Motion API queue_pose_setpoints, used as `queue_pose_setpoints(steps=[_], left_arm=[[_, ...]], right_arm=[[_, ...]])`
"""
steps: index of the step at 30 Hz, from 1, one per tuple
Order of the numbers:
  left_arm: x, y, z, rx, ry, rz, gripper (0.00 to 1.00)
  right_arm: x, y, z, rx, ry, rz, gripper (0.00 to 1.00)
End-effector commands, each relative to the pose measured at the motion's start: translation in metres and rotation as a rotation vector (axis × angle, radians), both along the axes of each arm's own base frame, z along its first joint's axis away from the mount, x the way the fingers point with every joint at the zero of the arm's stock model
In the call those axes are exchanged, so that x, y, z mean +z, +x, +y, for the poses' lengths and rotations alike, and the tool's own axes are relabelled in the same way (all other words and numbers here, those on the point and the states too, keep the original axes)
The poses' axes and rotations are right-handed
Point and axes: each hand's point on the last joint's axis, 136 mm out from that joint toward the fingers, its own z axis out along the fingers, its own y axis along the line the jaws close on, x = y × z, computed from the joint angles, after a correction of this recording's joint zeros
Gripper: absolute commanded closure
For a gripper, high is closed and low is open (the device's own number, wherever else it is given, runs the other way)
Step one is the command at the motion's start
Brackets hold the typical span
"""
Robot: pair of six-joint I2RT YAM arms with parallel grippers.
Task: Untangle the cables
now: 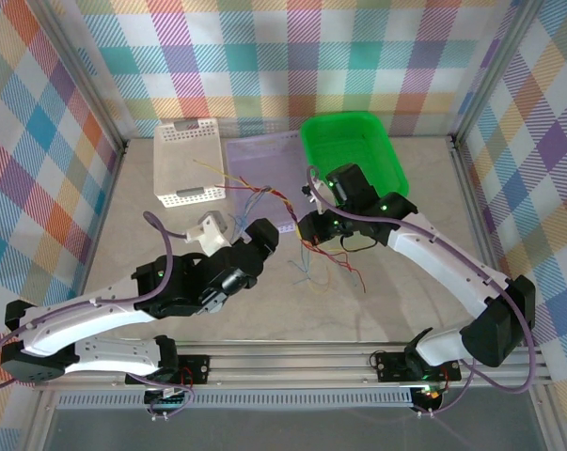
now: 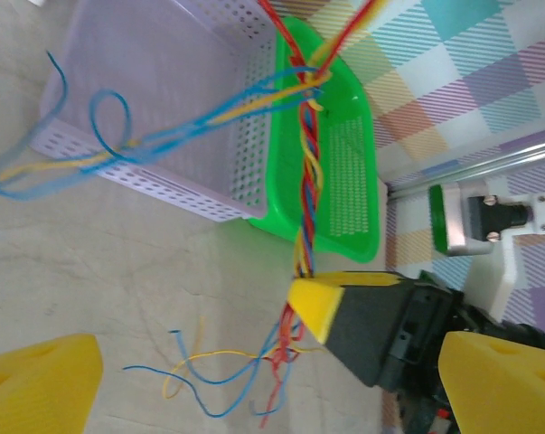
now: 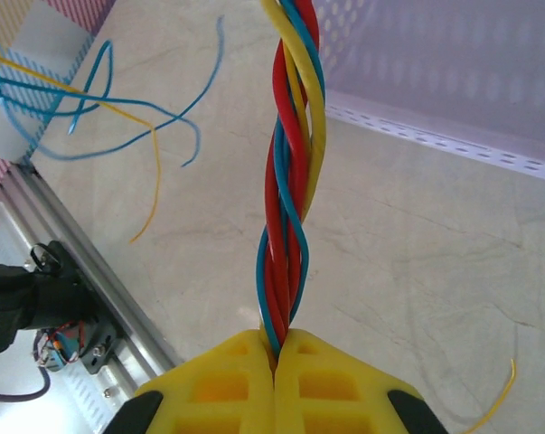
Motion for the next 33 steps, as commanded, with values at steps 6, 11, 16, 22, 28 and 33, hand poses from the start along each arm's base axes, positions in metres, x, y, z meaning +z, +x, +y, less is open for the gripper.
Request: queue_pose_setpoints(steps=[6,11,16,22,28,33], left_arm=[[0.007,0.010,-0.032,0.038,-0.044,-0.010,0.03],[0.003,0.015,0.001,0.144,-0.061,-0.053,0.04],[-0.007,0.020,0.031,0.225,-0.052,-0.056,0.05],[-0.011,0.027,0.042,0.269,-0.072,-0.057,0.05],[-0.011,0.033,0.042,0.288,-0.095,-0.061,0.05],[-0.026,0.037,0.048,0.312,-0.079,-0.035,0.06]], right_arm=[[0.018,-0.026,0.023,0.106,0.080,-0.010,1.00],[0.028,-0.038,0.022,0.135,0.130,-0.027,1.00],[0.039,-0.052,0.026,0.185,0.180,-0.031,1.00],[0.041,-0.071,0.037,0.261,0.189,-0.041,1.00],[0.039,-0.084,0.047,0.312,0.180,-0.040,1.00],[0.043,-0.097,0.049,0.361,0.200,-0.035,1.00]])
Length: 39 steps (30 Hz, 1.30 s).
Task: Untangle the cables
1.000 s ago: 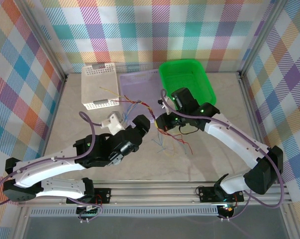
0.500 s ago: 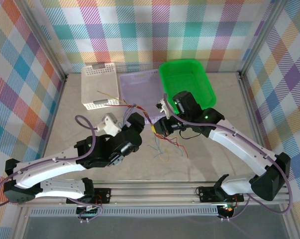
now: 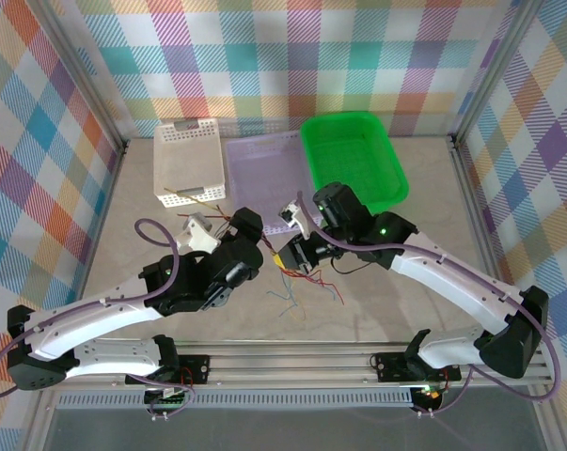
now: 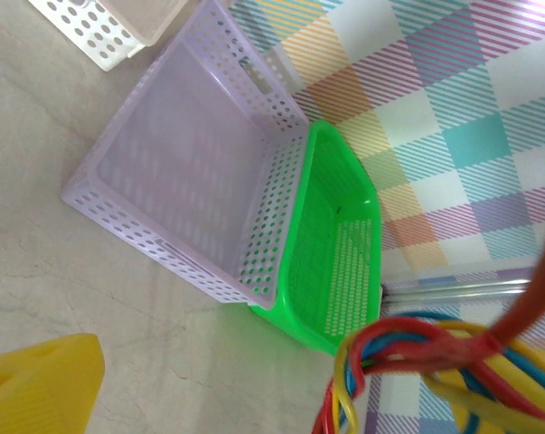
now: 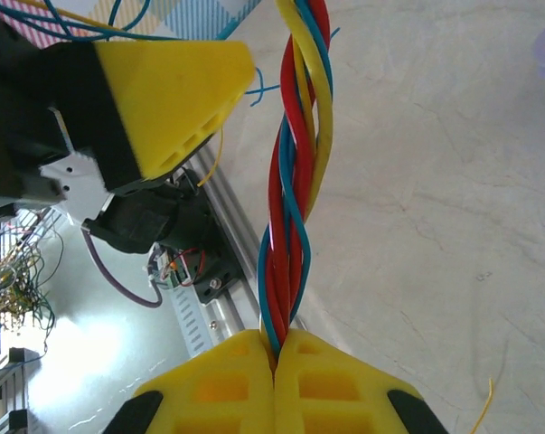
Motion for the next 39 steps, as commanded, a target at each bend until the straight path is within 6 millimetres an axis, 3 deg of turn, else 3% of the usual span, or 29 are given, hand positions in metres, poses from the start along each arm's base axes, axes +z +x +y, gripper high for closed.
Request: queue_pose_setpoints(steps=[1,9,26,33,37,39], left_arm=[[-0.011,0.005,0.011,0.042,0.006,0.008,0.07],[-0.028,0.014,0.026,0.083,0.001,0.039,0.17],[-0.045,0.021,0.025,0.060,-0.047,0.055,0.53],[-0.049,0.019,0.036,0.070,-0.083,0.040,0.76],[-0.051,0.018,0.036,0.059,-0.107,0.042,1.00],[-0.053,0.017,0.035,0.049,-0.115,0.045,1.00]], right_arm=[[0.010,-0.013,0.005,0.074,0.051,-0.022,1.00],[0.007,-0.030,0.008,0.151,0.070,-0.002,1.00],[-0.008,-0.036,0.011,0.195,0.031,0.004,1.00],[-0.014,-0.038,0.010,0.206,0.016,0.011,1.00],[-0.019,-0.037,0.011,0.207,0.004,0.019,1.00],[-0.021,-0.037,0.011,0.207,0.002,0.020,1.00]])
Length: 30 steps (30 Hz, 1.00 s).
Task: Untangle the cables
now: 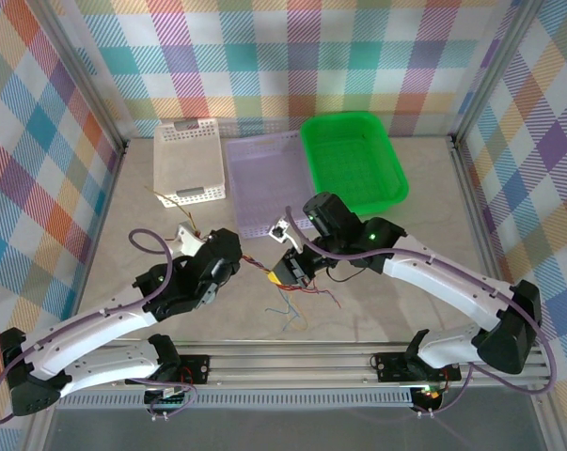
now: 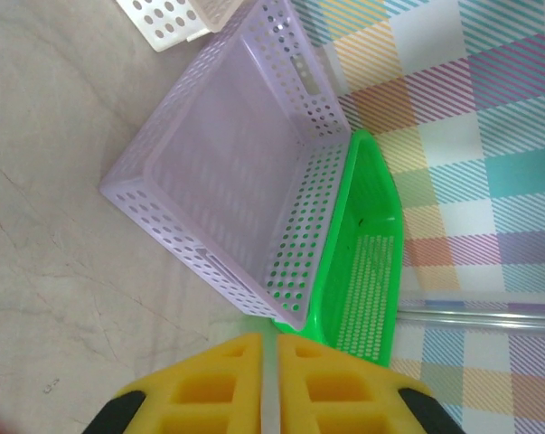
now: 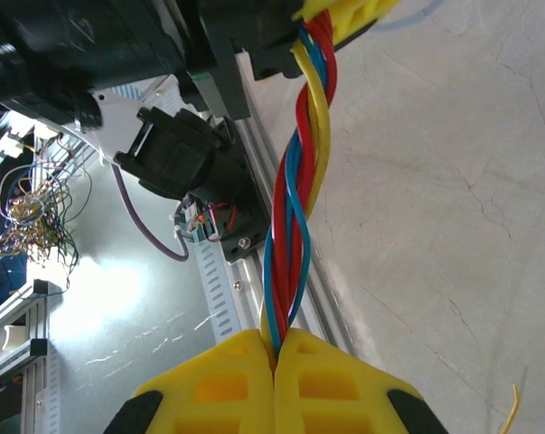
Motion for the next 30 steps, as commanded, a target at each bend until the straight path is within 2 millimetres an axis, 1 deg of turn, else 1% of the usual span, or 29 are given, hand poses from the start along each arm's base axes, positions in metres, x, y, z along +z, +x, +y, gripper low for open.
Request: queue_pose_setpoints(steps=[1,6,7,9,10,13,15,17,20,24,27,30], left_arm=[[-0.003,0.001,0.007,0.012,-0.007,-0.009,1.00],[-0.012,-0.004,0.004,-0.015,-0.035,0.014,1.00],[-0.015,-0.005,0.004,-0.017,-0.039,0.020,1.00],[-0.022,-0.007,0.005,-0.018,-0.047,0.036,1.00],[-0.026,-0.007,0.005,-0.015,-0.055,0.042,1.00],[-0.031,-0.010,0.009,-0.007,-0.069,0.048,1.00],[-0.030,-0.010,0.011,-0.003,-0.070,0.044,1.00],[-0.028,-0.009,0.012,0.002,-0.076,0.040,1.00],[-0.022,-0.006,0.010,-0.011,-0.084,0.023,1.00],[-0.015,-0.003,0.011,-0.022,-0.076,0.001,1.00],[-0.013,0.001,0.011,-0.033,-0.062,0.000,1.00],[-0.018,0.006,0.010,-0.035,-0.053,0.022,1.00]], right_arm=[[-0.002,-0.009,0.000,0.049,0.008,0.008,1.00],[-0.010,-0.004,-0.005,0.022,-0.032,-0.022,1.00],[-0.011,-0.002,-0.007,0.010,-0.043,-0.039,0.92],[-0.009,-0.001,-0.012,-0.001,-0.041,-0.063,0.82],[-0.008,0.000,-0.014,-0.010,-0.040,-0.077,0.74],[-0.004,-0.002,-0.022,-0.025,-0.030,-0.108,0.65],[-0.003,0.000,-0.028,-0.057,-0.034,-0.129,0.58],[-0.004,-0.003,-0.032,-0.061,-0.026,-0.127,0.54],[-0.012,-0.011,-0.036,-0.053,-0.020,-0.091,0.54],[-0.024,-0.021,-0.039,-0.046,0.014,-0.054,0.56],[-0.025,-0.032,-0.039,-0.023,0.076,-0.030,0.57],[-0.025,-0.038,-0.040,-0.014,0.112,-0.032,0.58]])
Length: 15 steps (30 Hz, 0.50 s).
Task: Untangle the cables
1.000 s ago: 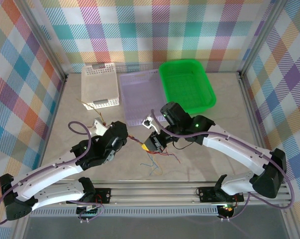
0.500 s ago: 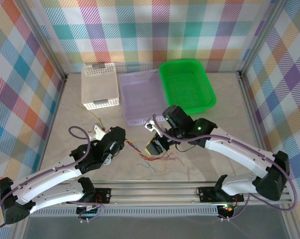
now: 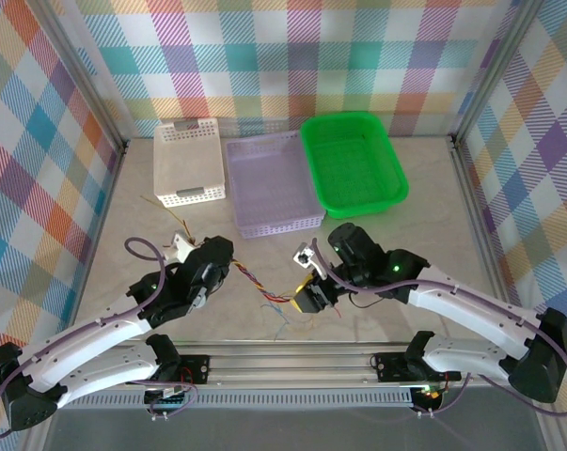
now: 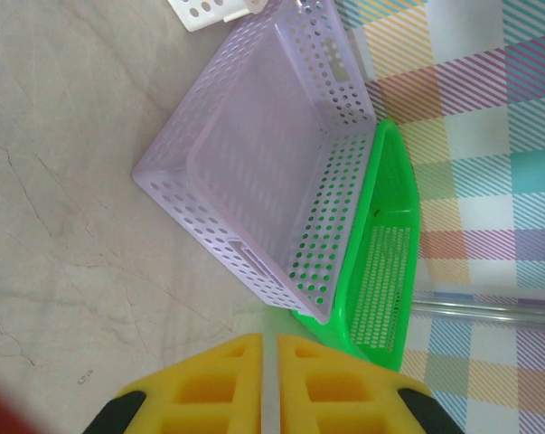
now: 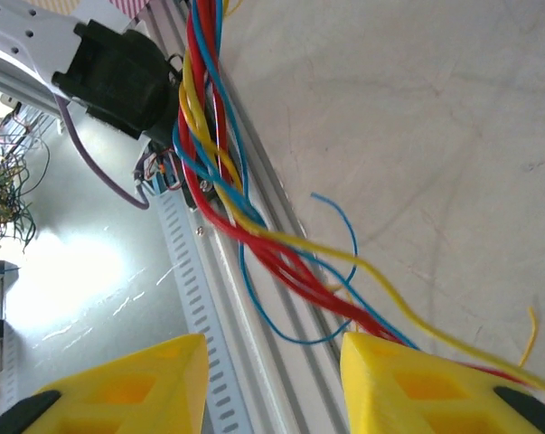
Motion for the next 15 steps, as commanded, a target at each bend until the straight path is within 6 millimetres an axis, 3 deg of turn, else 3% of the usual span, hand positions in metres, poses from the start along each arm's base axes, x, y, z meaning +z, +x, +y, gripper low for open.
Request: queue_pose_setpoints(steps=[1,5,15], left_arm=[[0.008,0.008,-0.003,-0.010,-0.015,-0.010,1.00],[0.005,0.011,-0.005,-0.002,-0.026,0.001,1.00],[0.010,0.015,-0.008,0.007,-0.034,0.001,1.00]], right_arm=[[0.026,-0.010,0.009,0.040,0.143,-0.019,0.58],[0.016,-0.013,0.012,0.039,0.141,-0.009,0.58],[-0.031,-0.010,0.036,0.015,-0.024,-0.051,0.65]])
